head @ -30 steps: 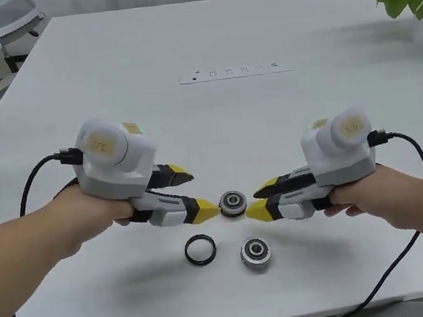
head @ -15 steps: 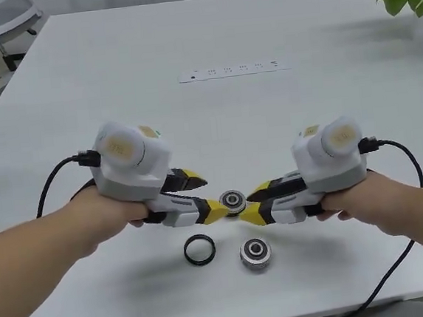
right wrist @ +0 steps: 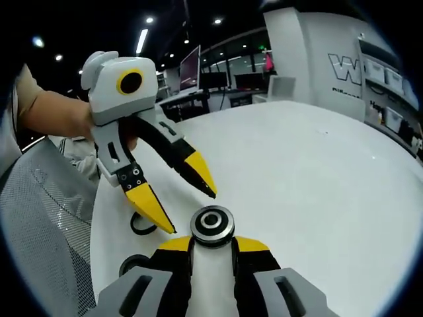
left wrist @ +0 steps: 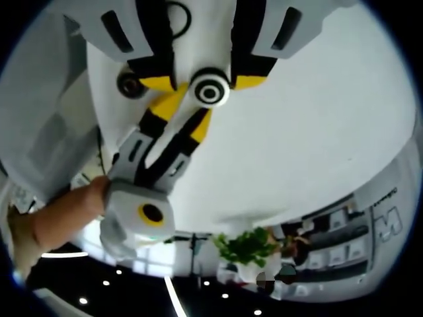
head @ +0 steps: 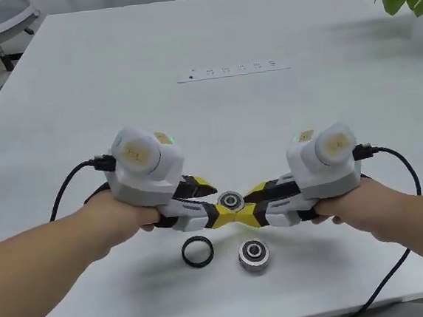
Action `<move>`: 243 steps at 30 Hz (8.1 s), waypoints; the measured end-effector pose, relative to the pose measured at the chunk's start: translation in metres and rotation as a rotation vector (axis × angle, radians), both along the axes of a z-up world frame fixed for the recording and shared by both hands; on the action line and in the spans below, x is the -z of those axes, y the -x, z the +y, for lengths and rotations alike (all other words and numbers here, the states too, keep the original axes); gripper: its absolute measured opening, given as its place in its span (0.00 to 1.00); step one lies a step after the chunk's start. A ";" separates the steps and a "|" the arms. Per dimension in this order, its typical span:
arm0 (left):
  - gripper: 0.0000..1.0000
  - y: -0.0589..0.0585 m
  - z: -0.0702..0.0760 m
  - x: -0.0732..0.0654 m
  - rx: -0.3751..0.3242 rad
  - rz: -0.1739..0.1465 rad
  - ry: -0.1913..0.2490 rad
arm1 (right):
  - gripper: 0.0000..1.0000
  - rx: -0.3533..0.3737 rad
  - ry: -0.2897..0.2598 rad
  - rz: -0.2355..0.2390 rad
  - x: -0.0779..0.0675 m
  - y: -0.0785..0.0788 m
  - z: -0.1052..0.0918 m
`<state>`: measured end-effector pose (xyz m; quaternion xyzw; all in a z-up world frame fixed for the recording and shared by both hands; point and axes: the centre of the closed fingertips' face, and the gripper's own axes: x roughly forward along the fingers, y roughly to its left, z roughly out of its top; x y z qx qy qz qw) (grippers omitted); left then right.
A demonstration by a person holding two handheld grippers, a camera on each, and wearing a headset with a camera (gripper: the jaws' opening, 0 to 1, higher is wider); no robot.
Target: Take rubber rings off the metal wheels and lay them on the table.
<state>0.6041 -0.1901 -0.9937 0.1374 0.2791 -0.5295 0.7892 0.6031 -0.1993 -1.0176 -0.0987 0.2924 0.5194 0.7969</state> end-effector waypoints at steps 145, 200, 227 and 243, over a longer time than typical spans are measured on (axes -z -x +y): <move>0.18 0.000 -0.005 0.006 -0.021 -0.060 -0.067 | 0.00 0.219 -0.307 0.269 -0.032 0.000 0.000; 0.54 0.066 0.070 -0.079 -0.118 -0.126 0.132 | 0.00 0.100 -0.380 0.344 -0.075 0.045 0.038; 0.61 0.080 0.086 -0.069 -0.153 -0.118 0.127 | 0.00 0.058 -0.238 0.437 -0.027 0.063 0.053; 0.60 0.078 0.090 -0.066 -0.157 -0.113 0.116 | 0.00 0.058 -0.200 0.433 -0.016 0.061 0.054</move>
